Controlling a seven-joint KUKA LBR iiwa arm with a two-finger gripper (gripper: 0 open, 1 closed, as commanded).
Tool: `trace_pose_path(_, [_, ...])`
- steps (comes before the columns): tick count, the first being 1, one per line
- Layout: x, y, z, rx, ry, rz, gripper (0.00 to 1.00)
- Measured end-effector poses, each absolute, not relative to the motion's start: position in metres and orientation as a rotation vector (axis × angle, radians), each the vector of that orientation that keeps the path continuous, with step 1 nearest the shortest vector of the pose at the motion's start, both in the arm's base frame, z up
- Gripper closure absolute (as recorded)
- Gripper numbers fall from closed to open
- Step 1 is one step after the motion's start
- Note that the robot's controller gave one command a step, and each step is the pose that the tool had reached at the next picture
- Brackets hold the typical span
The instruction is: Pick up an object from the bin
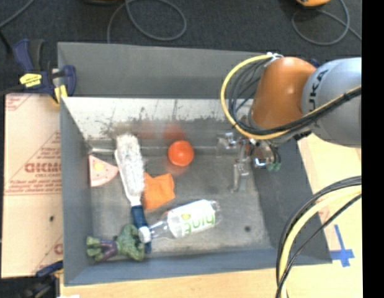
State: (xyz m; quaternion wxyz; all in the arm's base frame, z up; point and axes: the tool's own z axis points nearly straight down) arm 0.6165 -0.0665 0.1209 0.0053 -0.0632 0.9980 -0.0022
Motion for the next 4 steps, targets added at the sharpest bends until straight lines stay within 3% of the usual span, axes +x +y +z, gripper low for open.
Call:
trace_pose_path(1, [0.596, -0.026, 0.100, -0.101, 3.134, -0.006, 0.00])
trace_pose_path(2, [0.602, -0.001, 0.081, -0.101, 3.126, -0.005, 0.00])
trace_pose_path(3, [0.609, 0.028, 0.075, -0.410, 3.101, -0.013, 0.00])
trace_pose_path(4, [0.585, 0.046, 0.083, -0.487, 3.090, -0.008, 0.00])
